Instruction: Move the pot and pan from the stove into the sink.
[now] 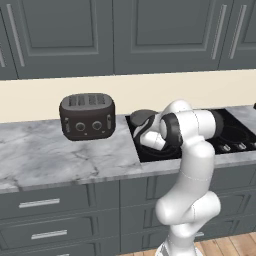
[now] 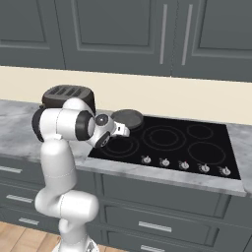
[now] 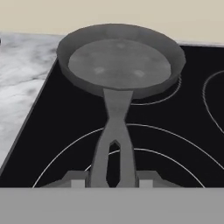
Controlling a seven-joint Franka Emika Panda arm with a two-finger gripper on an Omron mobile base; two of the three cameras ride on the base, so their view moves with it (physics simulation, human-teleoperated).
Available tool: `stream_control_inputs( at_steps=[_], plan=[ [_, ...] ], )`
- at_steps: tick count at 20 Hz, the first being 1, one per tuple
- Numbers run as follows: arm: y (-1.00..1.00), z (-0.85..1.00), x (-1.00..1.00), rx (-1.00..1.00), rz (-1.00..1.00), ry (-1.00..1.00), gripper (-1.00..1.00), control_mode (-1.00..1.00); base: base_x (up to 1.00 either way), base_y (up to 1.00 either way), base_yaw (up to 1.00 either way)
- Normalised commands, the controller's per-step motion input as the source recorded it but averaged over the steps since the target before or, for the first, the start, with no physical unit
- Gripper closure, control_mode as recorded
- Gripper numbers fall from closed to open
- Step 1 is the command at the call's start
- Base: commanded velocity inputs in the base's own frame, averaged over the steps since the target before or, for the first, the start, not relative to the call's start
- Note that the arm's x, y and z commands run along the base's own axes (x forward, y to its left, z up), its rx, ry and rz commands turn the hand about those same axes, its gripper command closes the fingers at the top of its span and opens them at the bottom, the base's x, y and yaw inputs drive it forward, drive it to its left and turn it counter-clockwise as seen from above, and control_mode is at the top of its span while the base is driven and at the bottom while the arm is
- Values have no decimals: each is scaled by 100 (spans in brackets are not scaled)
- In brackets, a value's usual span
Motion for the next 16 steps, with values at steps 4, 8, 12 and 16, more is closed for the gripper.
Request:
stream_control_inputs(
  at_steps=[4, 8, 12, 16],
  plan=[
    [0, 0, 0, 0, 0, 0, 100, -100, 0, 0, 0],
    [0, 12, -2, 1, -1, 0, 100, -100, 0, 0, 0],
    [0, 55, 0, 3, -3, 1, 100, -100, 0, 0, 0],
    [0, 71, 0, 3, -2, 4, 100, -100, 0, 0, 0]
  ],
)
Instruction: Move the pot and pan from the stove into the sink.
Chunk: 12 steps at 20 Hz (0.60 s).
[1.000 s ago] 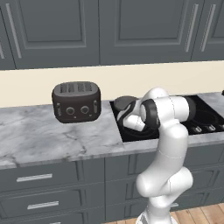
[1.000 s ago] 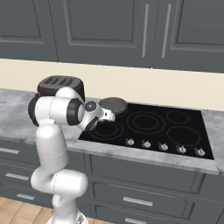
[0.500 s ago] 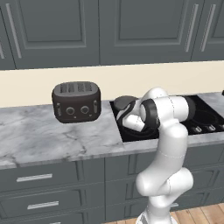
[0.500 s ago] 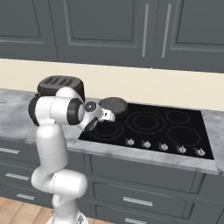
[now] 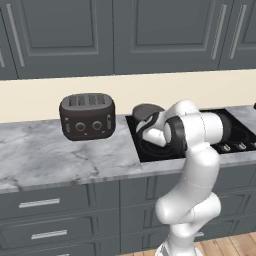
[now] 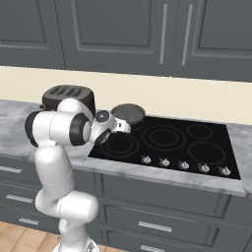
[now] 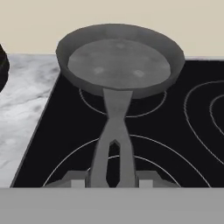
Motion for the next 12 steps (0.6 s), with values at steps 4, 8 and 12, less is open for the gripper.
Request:
stream_control_inputs(
  at_steps=[4, 8, 12],
  plan=[
    [-5, 72, -7, 4, -1, 7, 100, -100, 0, 0, 0],
    [-9, 71, -16, 3, 0, 9, 100, -100, 0, 0, 0],
    [-7, 77, -23, 1, 0, 13, 100, -100, 0, 0, 0]
  ],
)
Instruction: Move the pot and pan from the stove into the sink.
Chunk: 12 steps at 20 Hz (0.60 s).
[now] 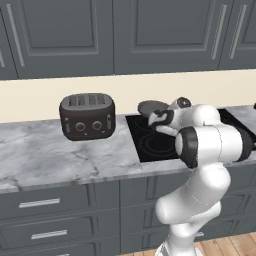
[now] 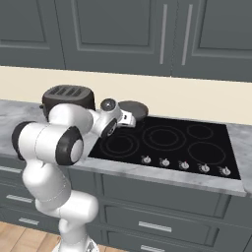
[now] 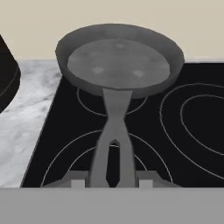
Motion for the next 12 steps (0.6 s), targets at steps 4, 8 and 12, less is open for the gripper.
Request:
stream_control_inputs(
  at_steps=[4, 8, 12],
  plan=[
    [-1, 74, -40, 0, 0, 8, 100, -100, 0, 0, 0],
    [0, 22, -23, 0, 0, 0, 100, -100, 0, 0, 0],
    [0, 0, -8, 0, 0, -1, 100, -100, 0, 0, 0]
  ],
)
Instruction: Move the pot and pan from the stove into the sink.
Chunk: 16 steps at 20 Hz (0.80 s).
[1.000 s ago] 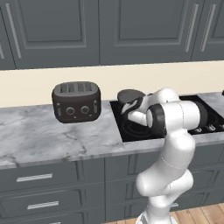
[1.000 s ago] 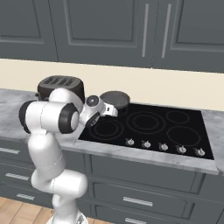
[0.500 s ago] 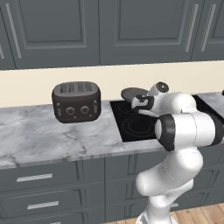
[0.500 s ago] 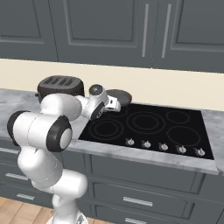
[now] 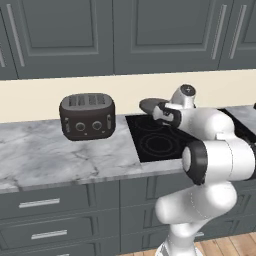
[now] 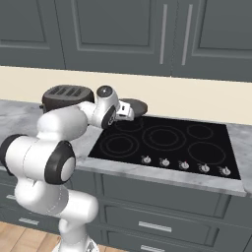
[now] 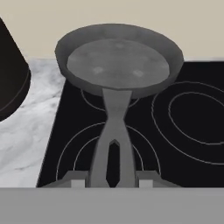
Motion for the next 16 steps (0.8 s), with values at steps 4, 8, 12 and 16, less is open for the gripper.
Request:
stream_control_inputs(
  at_steps=[4, 8, 12, 16],
  plan=[
    [-2, 3, -45, 0, 0, -5, 100, -100, 0, 0, 0],
    [-9, 14, -75, 1, 0, -5, 100, -100, 0, 0, 0],
    [-11, 24, -81, 1, 0, -4, 100, -100, 0, 0, 0],
    [-7, 44, -79, 1, 0, 0, 100, -100, 0, 0, 0]
  ],
)
